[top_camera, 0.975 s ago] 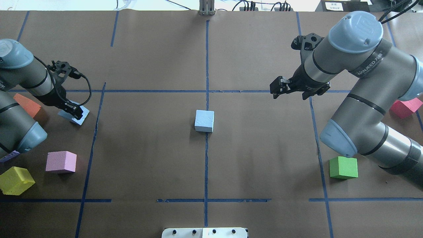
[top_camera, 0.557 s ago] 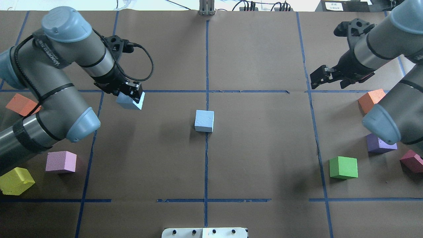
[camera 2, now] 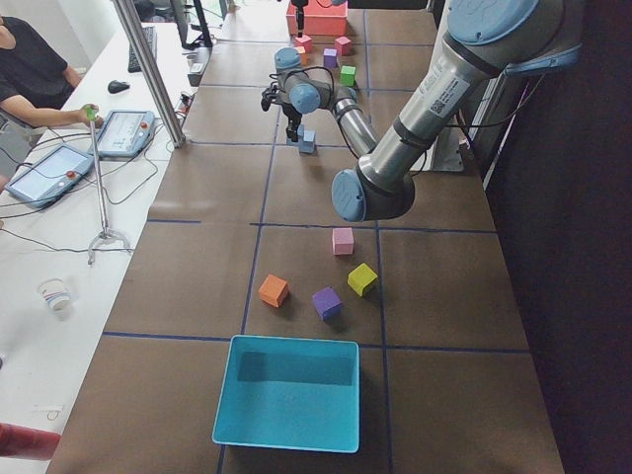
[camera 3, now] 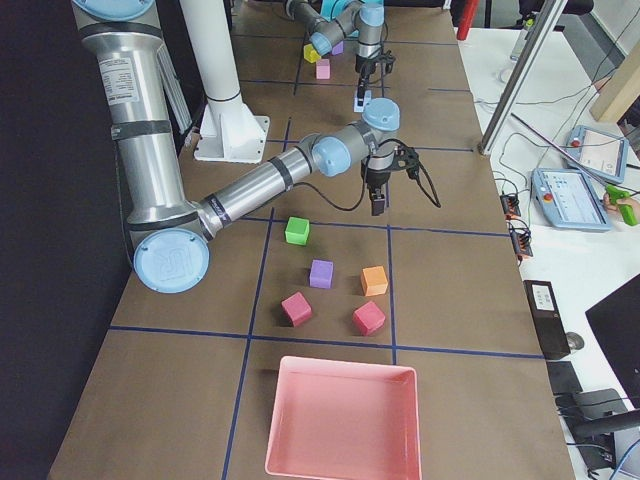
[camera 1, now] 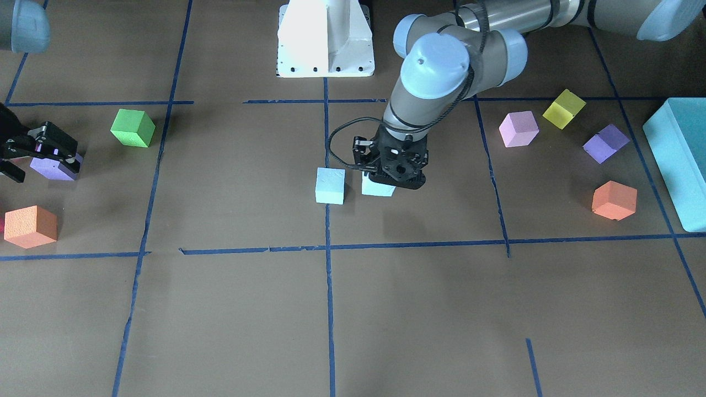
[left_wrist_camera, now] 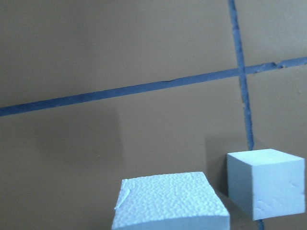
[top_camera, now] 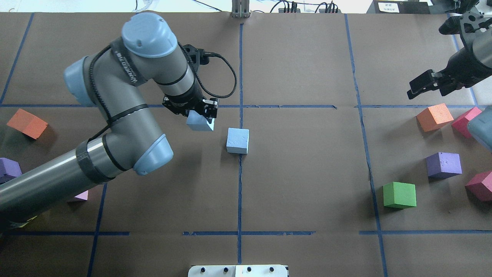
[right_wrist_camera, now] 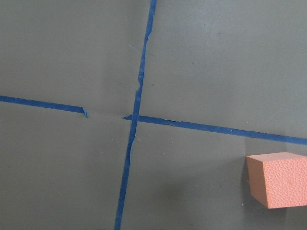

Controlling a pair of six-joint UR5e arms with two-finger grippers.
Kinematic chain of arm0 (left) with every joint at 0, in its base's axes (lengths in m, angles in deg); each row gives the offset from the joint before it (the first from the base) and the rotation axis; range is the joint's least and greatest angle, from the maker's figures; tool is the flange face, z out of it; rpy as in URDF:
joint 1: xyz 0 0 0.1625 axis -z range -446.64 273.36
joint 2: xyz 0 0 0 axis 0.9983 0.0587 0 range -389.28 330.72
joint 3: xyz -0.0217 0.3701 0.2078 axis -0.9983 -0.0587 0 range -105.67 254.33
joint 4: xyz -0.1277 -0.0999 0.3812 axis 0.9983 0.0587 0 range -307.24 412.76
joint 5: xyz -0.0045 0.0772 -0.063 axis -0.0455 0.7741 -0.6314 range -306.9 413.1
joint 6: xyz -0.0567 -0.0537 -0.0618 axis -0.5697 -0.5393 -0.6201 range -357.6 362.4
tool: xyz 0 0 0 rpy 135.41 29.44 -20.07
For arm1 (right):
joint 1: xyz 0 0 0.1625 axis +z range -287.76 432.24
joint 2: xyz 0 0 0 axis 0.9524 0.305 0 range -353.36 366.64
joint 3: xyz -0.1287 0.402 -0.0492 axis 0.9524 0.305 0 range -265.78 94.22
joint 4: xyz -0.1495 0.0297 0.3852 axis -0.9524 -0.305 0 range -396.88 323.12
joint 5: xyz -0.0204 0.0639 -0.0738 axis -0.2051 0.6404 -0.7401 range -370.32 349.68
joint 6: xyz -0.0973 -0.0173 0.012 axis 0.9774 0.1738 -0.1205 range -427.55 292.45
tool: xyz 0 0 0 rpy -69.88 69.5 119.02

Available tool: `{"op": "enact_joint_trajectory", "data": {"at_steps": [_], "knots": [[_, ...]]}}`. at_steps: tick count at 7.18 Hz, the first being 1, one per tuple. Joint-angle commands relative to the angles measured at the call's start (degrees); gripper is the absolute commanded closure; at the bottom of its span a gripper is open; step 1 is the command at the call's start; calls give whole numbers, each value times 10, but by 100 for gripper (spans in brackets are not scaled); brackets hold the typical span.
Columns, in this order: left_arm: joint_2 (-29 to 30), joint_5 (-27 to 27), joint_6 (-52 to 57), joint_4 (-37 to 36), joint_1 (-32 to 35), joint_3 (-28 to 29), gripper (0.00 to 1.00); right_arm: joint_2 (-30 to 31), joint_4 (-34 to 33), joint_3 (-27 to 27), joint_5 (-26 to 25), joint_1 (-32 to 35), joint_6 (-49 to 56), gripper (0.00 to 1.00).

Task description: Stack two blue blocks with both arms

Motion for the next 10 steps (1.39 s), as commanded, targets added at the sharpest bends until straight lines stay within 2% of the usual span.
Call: {"op": "enact_joint_trajectory", "data": {"at_steps": [1, 4, 10], "knots": [[37, 47, -35, 0, -42, 40, 93, 6, 1, 1, 1, 4, 8, 0], [73, 50, -57, -9, -49, 79, 92, 7, 1, 1, 0, 3, 7, 0], [73, 51, -60, -18, -59, 79, 89, 5, 1, 8, -2, 2, 4, 0]]}}
